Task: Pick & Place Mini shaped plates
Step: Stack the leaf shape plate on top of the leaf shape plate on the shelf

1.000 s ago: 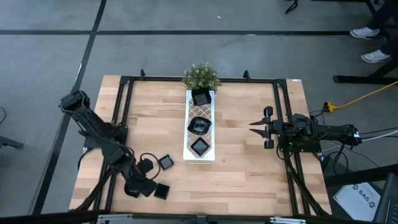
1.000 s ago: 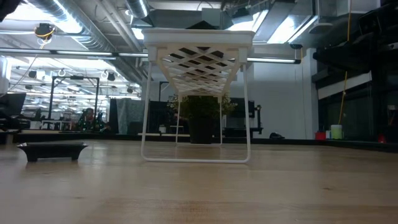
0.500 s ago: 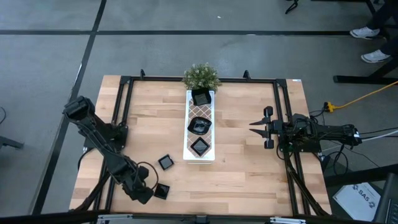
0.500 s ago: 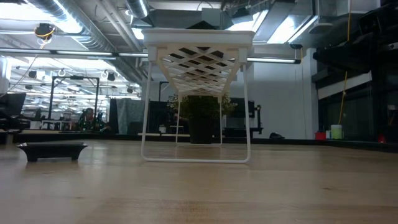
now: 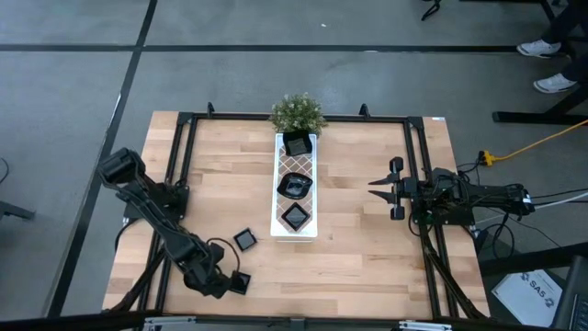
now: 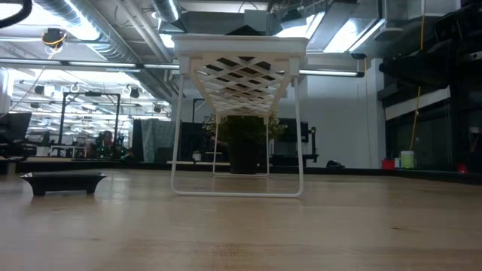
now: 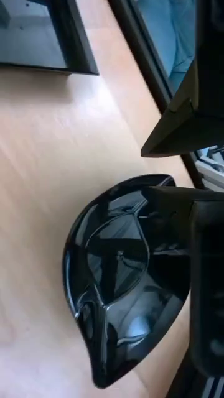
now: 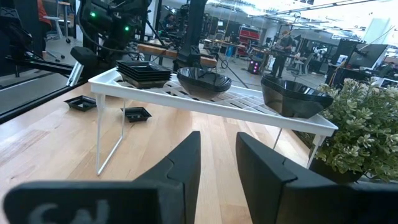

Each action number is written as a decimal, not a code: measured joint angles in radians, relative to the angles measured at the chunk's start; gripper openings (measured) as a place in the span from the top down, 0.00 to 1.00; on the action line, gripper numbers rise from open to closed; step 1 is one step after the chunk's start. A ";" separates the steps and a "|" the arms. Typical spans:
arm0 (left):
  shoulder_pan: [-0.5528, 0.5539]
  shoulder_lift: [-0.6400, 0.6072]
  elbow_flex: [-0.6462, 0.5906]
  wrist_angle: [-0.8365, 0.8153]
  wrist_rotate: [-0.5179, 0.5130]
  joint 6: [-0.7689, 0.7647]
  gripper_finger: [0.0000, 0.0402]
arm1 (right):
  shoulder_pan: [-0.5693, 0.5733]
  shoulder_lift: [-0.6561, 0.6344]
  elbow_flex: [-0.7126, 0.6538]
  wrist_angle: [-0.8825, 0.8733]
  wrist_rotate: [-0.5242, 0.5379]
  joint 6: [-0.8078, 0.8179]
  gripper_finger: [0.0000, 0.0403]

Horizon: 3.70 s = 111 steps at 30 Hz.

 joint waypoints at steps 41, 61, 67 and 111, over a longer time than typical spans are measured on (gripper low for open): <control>0.000 0.051 0.054 -0.095 0.004 -0.016 0.99 | 0.000 0.000 0.000 0.000 0.000 0.000 0.75; 0.021 0.051 0.235 -0.238 -0.242 0.220 1.00 | 0.000 0.000 0.000 0.000 0.000 0.000 0.75; 0.047 0.051 0.236 -0.267 -0.281 0.318 1.00 | 0.000 0.000 0.000 0.000 0.000 0.000 0.75; 0.500 -0.350 0.236 -0.401 -0.874 1.372 0.99 | 0.000 0.000 0.000 0.000 0.000 0.000 0.75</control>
